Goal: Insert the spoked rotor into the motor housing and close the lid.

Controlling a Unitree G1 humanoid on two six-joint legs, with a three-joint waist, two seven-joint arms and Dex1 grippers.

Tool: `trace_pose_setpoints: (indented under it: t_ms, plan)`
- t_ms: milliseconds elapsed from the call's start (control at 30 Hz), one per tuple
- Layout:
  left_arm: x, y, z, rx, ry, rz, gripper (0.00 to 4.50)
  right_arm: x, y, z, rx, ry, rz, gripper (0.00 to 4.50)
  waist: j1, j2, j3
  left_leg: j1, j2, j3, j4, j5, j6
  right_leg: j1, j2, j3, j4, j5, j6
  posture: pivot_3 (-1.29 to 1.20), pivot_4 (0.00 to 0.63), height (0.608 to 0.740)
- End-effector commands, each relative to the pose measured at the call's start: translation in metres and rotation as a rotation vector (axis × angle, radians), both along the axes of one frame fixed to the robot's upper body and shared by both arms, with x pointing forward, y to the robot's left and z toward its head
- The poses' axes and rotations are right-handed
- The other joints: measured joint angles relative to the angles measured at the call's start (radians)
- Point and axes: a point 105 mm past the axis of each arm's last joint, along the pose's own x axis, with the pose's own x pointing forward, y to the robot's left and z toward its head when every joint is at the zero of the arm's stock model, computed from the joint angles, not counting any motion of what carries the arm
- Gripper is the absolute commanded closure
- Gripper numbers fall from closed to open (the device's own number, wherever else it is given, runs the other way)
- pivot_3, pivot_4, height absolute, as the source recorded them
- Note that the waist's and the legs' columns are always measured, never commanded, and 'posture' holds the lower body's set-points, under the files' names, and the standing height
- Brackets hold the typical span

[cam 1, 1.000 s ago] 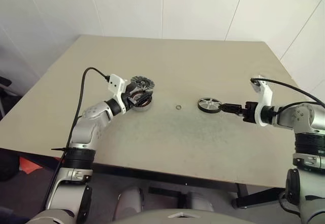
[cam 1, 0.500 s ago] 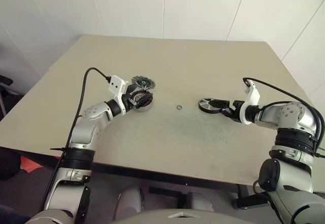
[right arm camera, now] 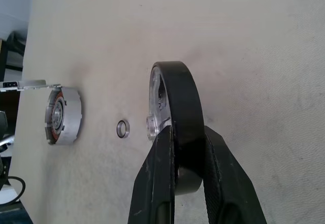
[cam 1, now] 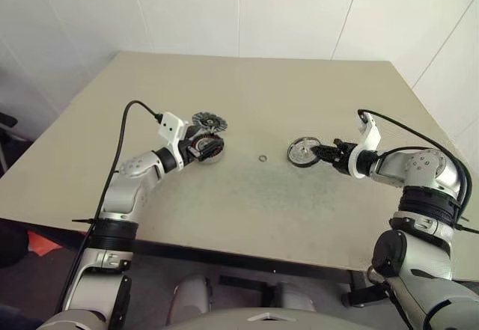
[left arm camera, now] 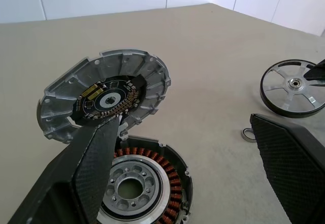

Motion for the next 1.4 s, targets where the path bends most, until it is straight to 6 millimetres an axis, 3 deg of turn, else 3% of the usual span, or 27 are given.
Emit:
trace_pose_setpoints:
  t_ms: [33, 233, 567, 767, 900, 1100, 1400]
  plan:
    - [0.0, 0.0, 0.011, 0.008, -0.053, 0.002, 0.14, 0.006, 0.003, 0.015, 0.008, -0.049, 0.005, 3.5, 0.0, 0.0, 0.0, 0.0, 0.0, 0.0, 0.0, 0.0, 0.0, 0.0, 0.0, 0.0, 0.0, 0.0, 0.0, 0.0, 0.0, 0.74]
    - [0.0, 0.0, 0.009, 0.011, -0.047, 0.002, 0.14, 0.015, 0.025, 0.026, 0.096, -0.072, 0.035, 3.5, -0.007, 0.0, 0.0, 0.0, 0.0, 0.0, -0.001, 0.0, 0.0, -0.001, 0.0, 0.0, 0.0, 0.0, 0.0, 0.0, 0.0, 0.74]
    - [-0.002, -0.001, 0.004, 0.025, -0.038, 0.0, 0.14, 0.042, 0.073, 0.029, 0.175, -0.102, 0.067, 3.5, -0.007, 0.0, 0.0, 0.0, 0.0, 0.0, -0.002, 0.001, -0.001, -0.002, 0.0, 0.0, 0.001, 0.0, 0.0, 0.0, 0.0, 0.74]
    - [-0.004, 0.003, 0.005, 0.031, -0.041, 0.013, 0.14, 0.047, 0.067, 0.028, 0.14, -0.124, 0.066, 3.5, -0.008, 0.0, 0.0, -0.001, 0.0, 0.0, -0.003, 0.001, -0.002, -0.002, 0.0, 0.0, 0.0, 0.0, 0.0, 0.0, 0.0, 0.74]
    - [-0.004, 0.004, 0.005, 0.033, -0.04, 0.017, 0.14, 0.049, 0.06, 0.026, 0.113, -0.135, 0.051, 4.19, -0.007, 0.0, 0.0, -0.001, 0.0, 0.0, -0.003, 0.001, -0.002, -0.002, 0.0, 0.0, 0.0, 0.0, 0.0, 0.0, 0.0, 0.74]
    - [-0.004, 0.002, 0.004, 0.035, -0.04, 0.015, 0.14, 0.05, 0.062, 0.028, 0.066, -0.16, 0.072, 4.18, -0.007, 0.0, 0.0, 0.0, 0.0, 0.0, -0.003, 0.001, -0.002, -0.002, 0.0, 0.0, 0.0, 0.0, 0.0, 0.0, 0.0, 0.74]
    - [-0.004, -0.003, 0.0, 0.042, -0.029, 0.001, 0.14, 0.071, 0.067, 0.059, 0.347, -0.206, -0.066, 4.18, -0.01, 0.0, 0.0, -0.002, 0.0, 0.0, -0.003, 0.002, -0.003, -0.004, 0.0, 0.001, 0.001, 0.0, 0.0, 0.0, 0.0, 0.74]
